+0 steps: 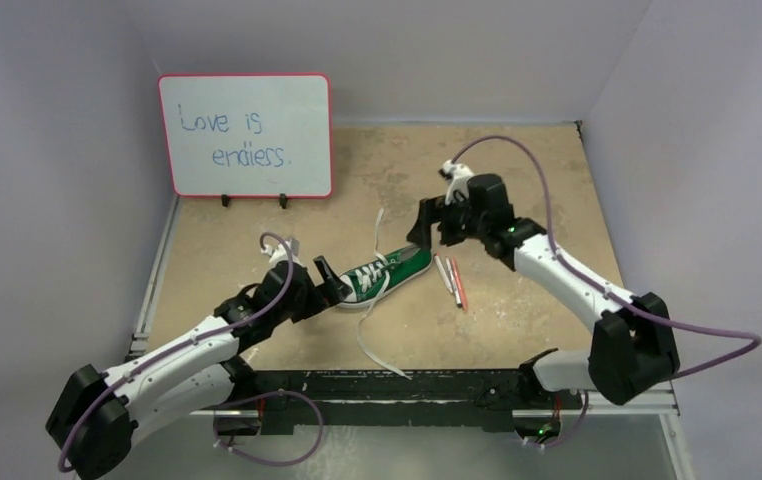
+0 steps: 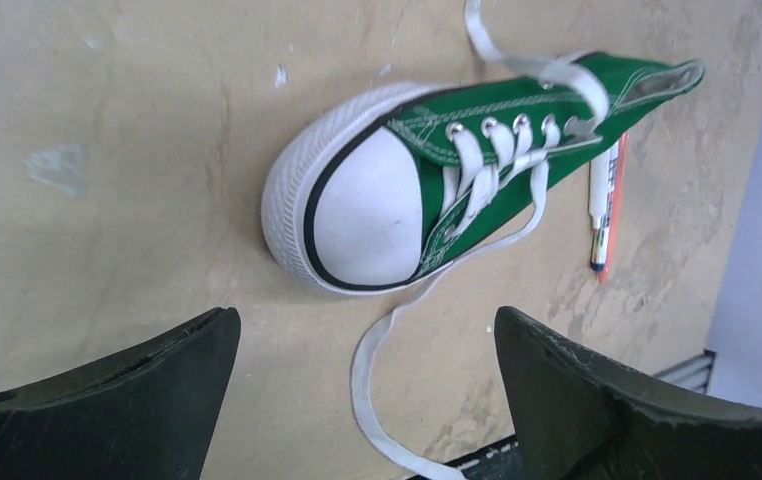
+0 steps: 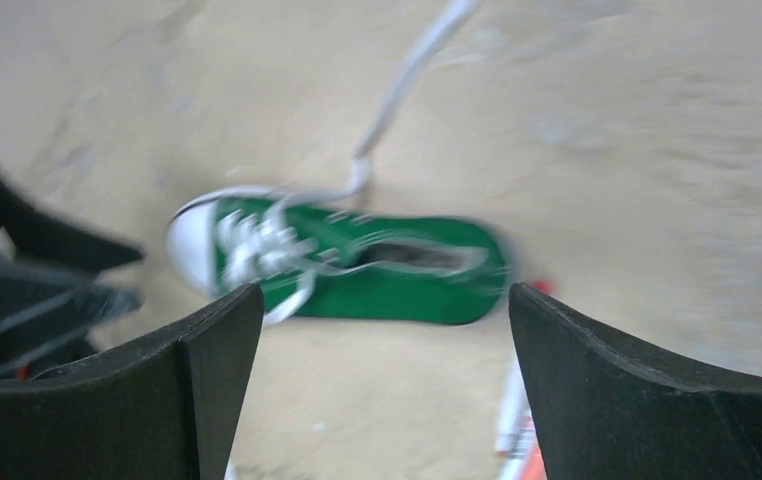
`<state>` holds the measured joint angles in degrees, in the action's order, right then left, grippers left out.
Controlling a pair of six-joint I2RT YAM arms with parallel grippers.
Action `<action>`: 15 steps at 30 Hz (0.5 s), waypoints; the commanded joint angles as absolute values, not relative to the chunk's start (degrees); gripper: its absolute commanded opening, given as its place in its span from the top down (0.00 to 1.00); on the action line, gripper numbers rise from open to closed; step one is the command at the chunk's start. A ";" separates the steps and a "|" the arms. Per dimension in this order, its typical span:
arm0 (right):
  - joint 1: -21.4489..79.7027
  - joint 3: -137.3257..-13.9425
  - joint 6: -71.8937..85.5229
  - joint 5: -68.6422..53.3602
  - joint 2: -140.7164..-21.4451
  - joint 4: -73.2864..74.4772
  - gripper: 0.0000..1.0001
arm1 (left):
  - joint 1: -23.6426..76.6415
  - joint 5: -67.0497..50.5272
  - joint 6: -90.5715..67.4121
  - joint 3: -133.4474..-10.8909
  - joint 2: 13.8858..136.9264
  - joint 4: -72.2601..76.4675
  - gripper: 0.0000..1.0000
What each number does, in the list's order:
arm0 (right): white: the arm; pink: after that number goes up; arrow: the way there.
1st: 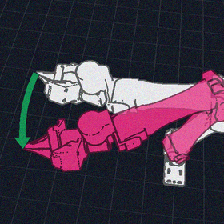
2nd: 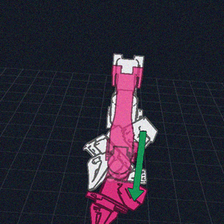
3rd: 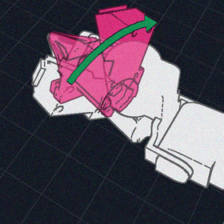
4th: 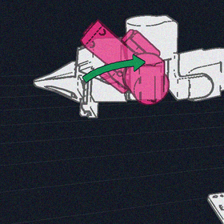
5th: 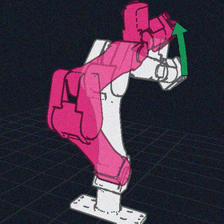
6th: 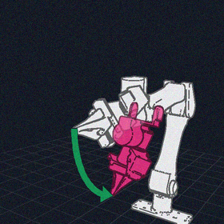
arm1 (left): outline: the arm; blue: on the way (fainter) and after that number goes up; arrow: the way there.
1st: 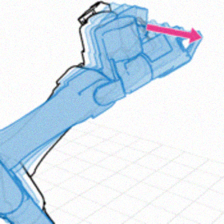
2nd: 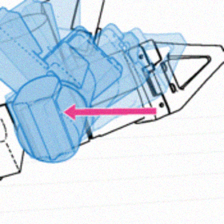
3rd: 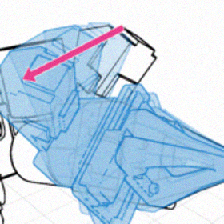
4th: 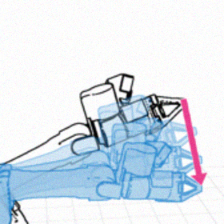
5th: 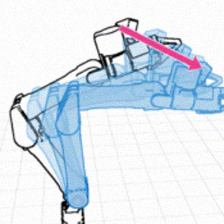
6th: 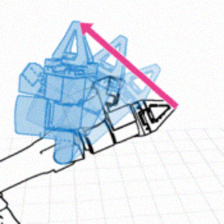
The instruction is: Tie the shoes
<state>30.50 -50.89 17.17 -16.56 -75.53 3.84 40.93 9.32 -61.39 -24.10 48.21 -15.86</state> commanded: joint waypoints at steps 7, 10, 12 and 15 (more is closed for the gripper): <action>22.15 -61.33 11.12 -27.27 -92.98 7.53 0.12 | 40.77 -4.46 -69.31 -19.04 62.10 12.84 0.03; 22.76 -61.66 11.89 -29.56 -96.25 4.87 0.23 | 40.40 -1.90 -66.86 -22.76 66.82 12.12 0.04; 23.70 -60.37 12.32 -30.18 -96.48 4.69 0.26 | 39.49 -1.45 -66.65 -23.53 69.13 14.30 0.04; 26.60 -56.59 15.46 -32.47 -95.05 2.19 0.32 | 36.45 -1.65 -65.27 -24.79 72.41 15.64 0.04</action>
